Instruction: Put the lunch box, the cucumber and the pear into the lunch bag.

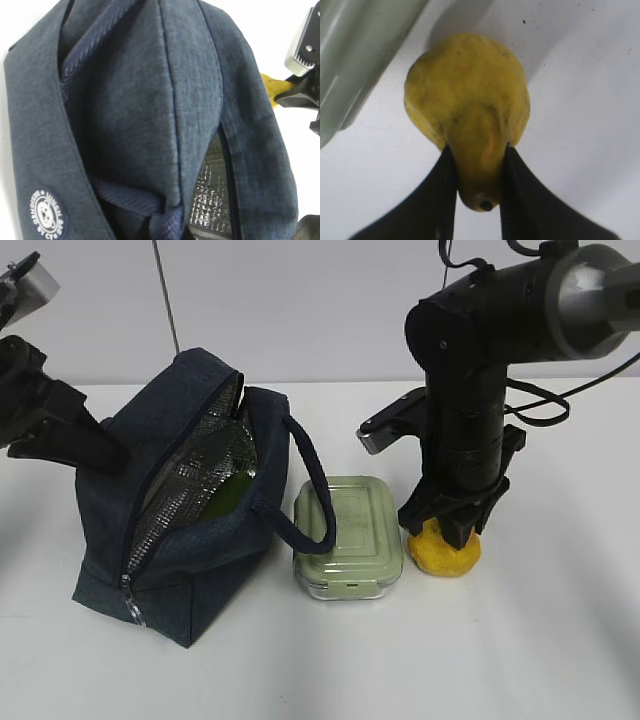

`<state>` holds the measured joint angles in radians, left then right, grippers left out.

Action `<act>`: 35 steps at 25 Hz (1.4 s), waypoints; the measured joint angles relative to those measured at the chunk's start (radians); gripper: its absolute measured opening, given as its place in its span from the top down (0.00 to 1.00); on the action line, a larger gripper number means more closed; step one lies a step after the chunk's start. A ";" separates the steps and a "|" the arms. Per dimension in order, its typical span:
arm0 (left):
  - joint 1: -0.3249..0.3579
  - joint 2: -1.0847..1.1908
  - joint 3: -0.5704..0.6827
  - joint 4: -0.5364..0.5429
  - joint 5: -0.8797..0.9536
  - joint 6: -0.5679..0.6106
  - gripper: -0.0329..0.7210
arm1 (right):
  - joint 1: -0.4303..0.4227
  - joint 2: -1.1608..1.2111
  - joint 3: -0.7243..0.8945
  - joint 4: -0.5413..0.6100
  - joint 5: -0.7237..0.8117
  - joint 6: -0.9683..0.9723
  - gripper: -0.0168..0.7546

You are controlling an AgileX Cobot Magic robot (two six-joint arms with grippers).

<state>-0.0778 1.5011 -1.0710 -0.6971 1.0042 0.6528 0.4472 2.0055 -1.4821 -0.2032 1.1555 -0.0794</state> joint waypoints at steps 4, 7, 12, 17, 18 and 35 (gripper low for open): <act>0.000 0.000 0.000 0.000 0.000 0.000 0.95 | -0.002 -0.075 0.002 -0.006 -0.060 0.023 0.77; 0.000 0.000 0.000 0.001 -0.001 0.000 0.95 | -0.002 -0.182 0.002 0.029 -0.124 0.027 0.77; 0.000 0.000 0.000 0.003 -0.002 0.000 0.95 | -0.002 -0.333 0.002 0.203 -0.252 -0.077 0.78; 0.000 0.000 0.000 0.003 -0.004 0.000 0.95 | 0.004 -0.370 0.002 0.588 -0.304 -0.388 0.78; 0.000 0.000 0.000 0.003 -0.005 0.000 0.95 | 0.014 -0.363 0.002 0.634 -0.306 -0.425 0.78; 0.000 0.000 0.000 0.004 -0.007 0.000 0.95 | 0.152 -0.154 0.002 0.748 -0.370 -0.561 0.76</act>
<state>-0.0778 1.5011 -1.0710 -0.6931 0.9970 0.6528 0.5995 1.8516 -1.4797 0.5449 0.7855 -0.6405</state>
